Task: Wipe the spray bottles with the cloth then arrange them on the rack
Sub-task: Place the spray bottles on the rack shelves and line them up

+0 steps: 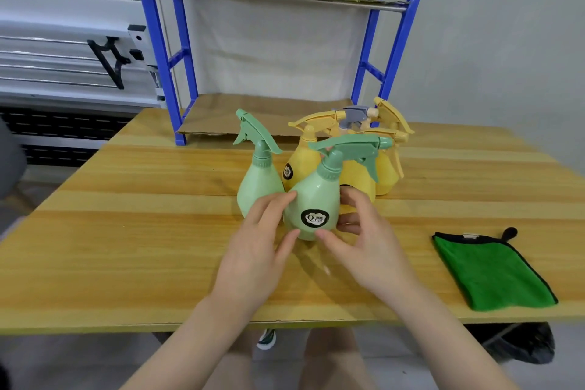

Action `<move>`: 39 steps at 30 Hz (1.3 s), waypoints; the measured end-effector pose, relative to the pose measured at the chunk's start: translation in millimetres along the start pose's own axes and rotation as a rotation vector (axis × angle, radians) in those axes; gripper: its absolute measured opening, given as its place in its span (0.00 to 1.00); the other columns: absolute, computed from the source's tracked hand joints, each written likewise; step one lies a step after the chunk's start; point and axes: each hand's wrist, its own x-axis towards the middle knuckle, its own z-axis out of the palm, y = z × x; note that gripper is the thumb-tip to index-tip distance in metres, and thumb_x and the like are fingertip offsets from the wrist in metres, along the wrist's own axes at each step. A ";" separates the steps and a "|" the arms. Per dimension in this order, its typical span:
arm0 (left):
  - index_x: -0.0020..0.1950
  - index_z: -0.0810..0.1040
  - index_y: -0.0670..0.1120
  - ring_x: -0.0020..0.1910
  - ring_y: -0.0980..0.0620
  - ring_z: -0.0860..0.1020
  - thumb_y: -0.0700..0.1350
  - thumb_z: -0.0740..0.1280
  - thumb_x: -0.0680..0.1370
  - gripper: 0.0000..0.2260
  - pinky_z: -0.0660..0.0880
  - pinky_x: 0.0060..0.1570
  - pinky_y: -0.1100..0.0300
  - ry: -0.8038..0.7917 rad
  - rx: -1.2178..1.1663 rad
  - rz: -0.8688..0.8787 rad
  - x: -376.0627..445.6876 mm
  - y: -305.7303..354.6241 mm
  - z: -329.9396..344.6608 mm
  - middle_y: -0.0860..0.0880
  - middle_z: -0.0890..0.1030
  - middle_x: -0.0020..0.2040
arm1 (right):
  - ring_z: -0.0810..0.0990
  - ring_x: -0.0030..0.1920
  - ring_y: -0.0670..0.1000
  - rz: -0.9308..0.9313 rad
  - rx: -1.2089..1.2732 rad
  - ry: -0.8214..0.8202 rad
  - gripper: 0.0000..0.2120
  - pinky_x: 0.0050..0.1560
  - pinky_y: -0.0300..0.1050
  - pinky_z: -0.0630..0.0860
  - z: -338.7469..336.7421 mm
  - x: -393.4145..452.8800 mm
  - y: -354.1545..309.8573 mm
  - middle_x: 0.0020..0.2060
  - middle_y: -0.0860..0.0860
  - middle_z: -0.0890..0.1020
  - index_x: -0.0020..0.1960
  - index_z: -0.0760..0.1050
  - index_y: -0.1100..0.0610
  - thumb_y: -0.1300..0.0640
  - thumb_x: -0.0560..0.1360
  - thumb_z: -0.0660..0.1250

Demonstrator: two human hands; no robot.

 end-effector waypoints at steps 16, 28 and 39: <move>0.68 0.70 0.56 0.52 0.61 0.77 0.49 0.71 0.74 0.23 0.78 0.52 0.55 0.226 -0.007 0.110 92.7 34.0 -94.9 0.57 0.74 0.59 | 0.82 0.45 0.43 -0.219 -0.186 0.004 0.28 0.51 0.52 0.80 -60.7 86.6 -129.7 0.55 0.40 0.77 0.65 0.66 0.44 0.44 0.69 0.73; 0.67 0.69 0.53 0.49 0.55 0.77 0.48 0.70 0.76 0.21 0.78 0.50 0.50 0.164 0.161 -0.101 180.8 -74.9 -122.0 0.54 0.73 0.60 | 0.77 0.54 0.49 -0.175 -0.367 -0.324 0.31 0.52 0.44 0.74 24.4 247.4 -149.1 0.55 0.47 0.76 0.67 0.66 0.58 0.48 0.71 0.75; 0.70 0.67 0.48 0.48 0.50 0.76 0.40 0.61 0.78 0.20 0.73 0.43 0.56 -0.012 0.046 -0.377 218.3 -174.3 -77.7 0.51 0.78 0.54 | 0.75 0.43 0.52 -0.011 -0.555 -0.503 0.27 0.37 0.44 0.71 130.5 336.8 -113.7 0.46 0.52 0.75 0.61 0.63 0.61 0.49 0.73 0.73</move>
